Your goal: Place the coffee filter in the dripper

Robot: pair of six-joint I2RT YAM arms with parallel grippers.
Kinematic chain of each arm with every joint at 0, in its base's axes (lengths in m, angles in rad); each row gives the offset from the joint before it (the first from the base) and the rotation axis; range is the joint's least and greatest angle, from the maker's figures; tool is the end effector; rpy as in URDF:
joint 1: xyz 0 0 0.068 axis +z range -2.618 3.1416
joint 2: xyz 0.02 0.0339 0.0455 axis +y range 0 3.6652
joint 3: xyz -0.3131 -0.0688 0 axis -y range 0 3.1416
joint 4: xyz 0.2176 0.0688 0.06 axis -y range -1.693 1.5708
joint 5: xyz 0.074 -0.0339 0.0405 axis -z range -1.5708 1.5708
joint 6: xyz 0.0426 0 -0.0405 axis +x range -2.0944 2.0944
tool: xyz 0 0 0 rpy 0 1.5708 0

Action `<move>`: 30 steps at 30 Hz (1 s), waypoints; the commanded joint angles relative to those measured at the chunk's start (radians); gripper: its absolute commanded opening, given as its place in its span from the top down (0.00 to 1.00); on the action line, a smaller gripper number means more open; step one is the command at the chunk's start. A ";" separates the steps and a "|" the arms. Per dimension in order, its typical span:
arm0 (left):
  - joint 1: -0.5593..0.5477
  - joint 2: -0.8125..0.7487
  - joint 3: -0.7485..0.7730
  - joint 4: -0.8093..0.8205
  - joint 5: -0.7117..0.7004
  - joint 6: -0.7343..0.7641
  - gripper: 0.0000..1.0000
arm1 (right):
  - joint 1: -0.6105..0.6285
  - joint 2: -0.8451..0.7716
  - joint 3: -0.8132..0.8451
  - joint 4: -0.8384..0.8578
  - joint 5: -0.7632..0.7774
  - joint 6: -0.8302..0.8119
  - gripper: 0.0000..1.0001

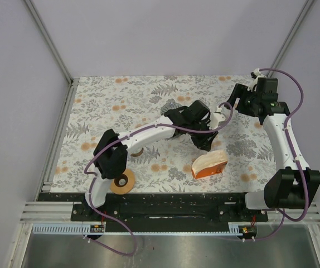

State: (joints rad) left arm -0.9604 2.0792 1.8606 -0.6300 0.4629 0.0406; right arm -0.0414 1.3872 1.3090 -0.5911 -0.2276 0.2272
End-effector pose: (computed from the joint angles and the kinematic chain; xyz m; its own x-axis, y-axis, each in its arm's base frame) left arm 0.2549 -0.3976 0.3143 -0.3931 0.6254 -0.6741 0.9191 0.2458 -0.3080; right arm 0.2752 -0.0018 0.3925 -0.6347 0.2459 -0.7326 0.0067 0.9497 0.3131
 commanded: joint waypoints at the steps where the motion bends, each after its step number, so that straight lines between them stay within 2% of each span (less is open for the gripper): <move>1: -0.020 0.010 -0.018 0.064 -0.003 -0.028 0.68 | 0.002 -0.037 -0.007 0.042 0.001 -0.012 0.18; 7: -0.021 0.027 -0.012 0.079 -0.049 -0.035 0.68 | 0.002 -0.039 -0.017 0.047 -0.007 -0.012 0.18; 25: -0.035 0.039 -0.029 0.081 -0.046 -0.036 0.84 | 0.002 -0.034 -0.028 0.056 -0.016 -0.015 0.18; 29: -0.035 0.041 -0.020 0.070 -0.079 -0.036 0.99 | 0.002 -0.031 -0.030 0.054 -0.018 -0.019 0.18; 30: -0.035 0.038 -0.012 0.063 -0.081 -0.031 1.00 | 0.002 -0.033 -0.030 0.056 -0.016 -0.017 0.18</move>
State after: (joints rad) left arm -0.9897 2.1181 1.8374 -0.5880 0.4103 0.0036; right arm -0.0414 1.3853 1.2804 -0.5686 -0.2298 0.2234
